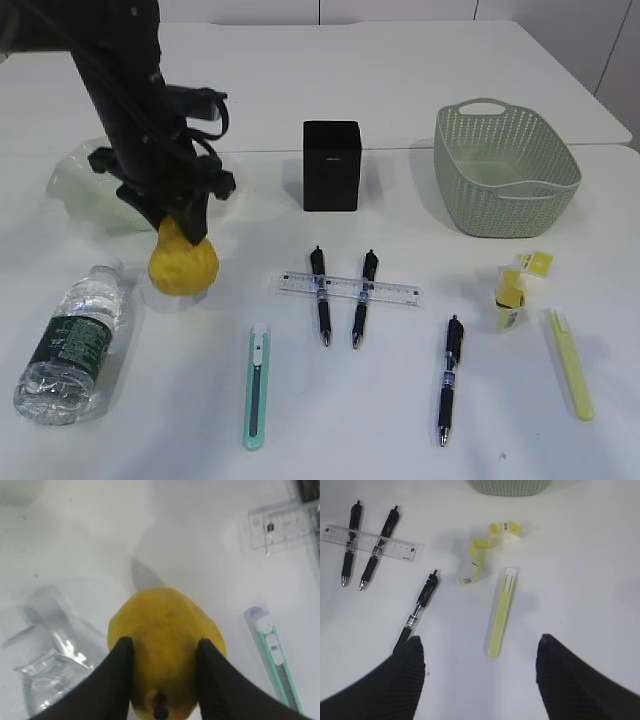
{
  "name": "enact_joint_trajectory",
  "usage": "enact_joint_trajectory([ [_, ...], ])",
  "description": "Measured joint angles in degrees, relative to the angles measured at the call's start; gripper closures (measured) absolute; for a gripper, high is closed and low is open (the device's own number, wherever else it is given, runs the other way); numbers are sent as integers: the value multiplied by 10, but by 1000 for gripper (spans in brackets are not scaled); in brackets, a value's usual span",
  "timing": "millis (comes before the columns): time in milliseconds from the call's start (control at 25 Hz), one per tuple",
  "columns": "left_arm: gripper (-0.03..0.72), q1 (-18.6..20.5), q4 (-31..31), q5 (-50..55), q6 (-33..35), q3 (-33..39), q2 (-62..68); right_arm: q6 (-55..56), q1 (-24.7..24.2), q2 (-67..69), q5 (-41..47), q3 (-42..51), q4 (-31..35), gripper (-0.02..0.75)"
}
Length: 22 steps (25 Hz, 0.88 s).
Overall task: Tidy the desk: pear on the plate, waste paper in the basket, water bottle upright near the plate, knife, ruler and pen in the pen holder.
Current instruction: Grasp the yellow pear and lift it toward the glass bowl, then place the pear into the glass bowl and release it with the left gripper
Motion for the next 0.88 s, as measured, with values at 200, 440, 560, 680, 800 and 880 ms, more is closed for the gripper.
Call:
enact_joint_trajectory([
  [200, 437, 17, 24, 10, -3, -83, -21, 0, 0, 0, 0, 0, 0, 225],
  [440, 437, 80, 49, -53, -16, -118, -22, 0, 0, 0, 11, 0, -1, 225],
  [560, 437, 116, 50, -72, -16, -124, -11, 0, 0, 0, 25, 0, -1, 225],
  [680, 437, 142, 52, -79, -17, -133, 18, 0, 0, 0, 33, 0, -1, 225],
  [800, 437, 148, 52, -92, -17, -134, 49, 0, 0, 0, 36, 0, -1, 225],
  [880, 437, 148, 51, -105, -17, -134, 70, 0, 0, 0, 38, 0, -1, 225],
])
